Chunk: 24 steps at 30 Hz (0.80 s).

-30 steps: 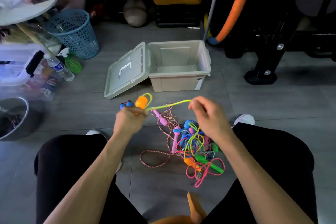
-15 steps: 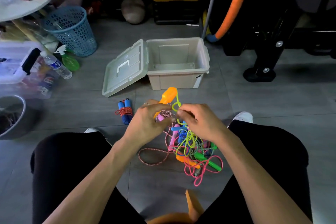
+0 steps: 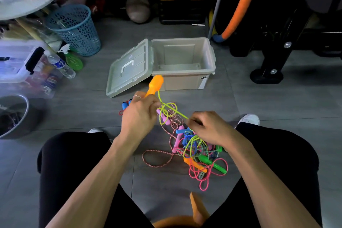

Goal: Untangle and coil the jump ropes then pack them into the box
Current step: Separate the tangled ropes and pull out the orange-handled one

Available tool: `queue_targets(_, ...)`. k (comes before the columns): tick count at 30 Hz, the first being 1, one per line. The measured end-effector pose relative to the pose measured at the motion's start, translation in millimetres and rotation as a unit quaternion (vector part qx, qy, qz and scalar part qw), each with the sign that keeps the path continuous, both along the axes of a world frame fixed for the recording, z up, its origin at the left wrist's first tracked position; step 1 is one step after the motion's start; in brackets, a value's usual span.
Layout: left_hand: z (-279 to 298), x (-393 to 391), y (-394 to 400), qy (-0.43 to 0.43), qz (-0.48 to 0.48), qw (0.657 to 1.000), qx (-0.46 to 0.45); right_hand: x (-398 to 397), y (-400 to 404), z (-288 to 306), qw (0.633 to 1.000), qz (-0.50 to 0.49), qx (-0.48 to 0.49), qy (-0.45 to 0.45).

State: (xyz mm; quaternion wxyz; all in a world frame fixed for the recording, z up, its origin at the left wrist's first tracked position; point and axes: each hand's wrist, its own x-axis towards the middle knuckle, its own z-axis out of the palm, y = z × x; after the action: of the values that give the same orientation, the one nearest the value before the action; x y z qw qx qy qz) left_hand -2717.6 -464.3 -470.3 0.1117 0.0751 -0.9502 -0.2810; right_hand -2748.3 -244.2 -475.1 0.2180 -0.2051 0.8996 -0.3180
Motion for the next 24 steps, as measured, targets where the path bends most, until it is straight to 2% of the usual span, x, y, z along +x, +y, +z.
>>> queue_targets(2,-8,-1,-5,-0.019,0.006,1.0,0.022,-4,7,-8,0.997,0.005,0.075,-0.014)
queue_targets(3,-14,-1,-4,-0.035,-0.004,0.999,0.028,-5,8,-9,0.996,-0.002,0.084,-0.008)
queue_targets(7,-19,4,4,-0.13,-0.06,0.988,0.055,-5,4,-6,0.994,-0.068,-0.022,0.078)
queue_targets(10,-14,5,4,-0.177,-0.071,0.978,0.087,-7,5,-7,0.998,-0.043,-0.001,0.055)
queue_targets(13,-15,7,1,-0.131,-0.092,0.983,0.086,-2,3,-7,0.999,0.007,0.024,0.024)
queue_targets(19,-15,12,22,-0.039,-0.224,0.968,0.108,2,-2,2,0.997,0.039,-0.055,0.026)
queue_targets(21,-19,11,24,-0.021,-0.197,0.973,0.116,3,-3,2,0.996,0.029,-0.076,0.025)
queue_targets(24,-14,4,19,0.014,-0.093,0.989,0.112,6,-3,-4,0.996,-0.001,-0.084,0.0)
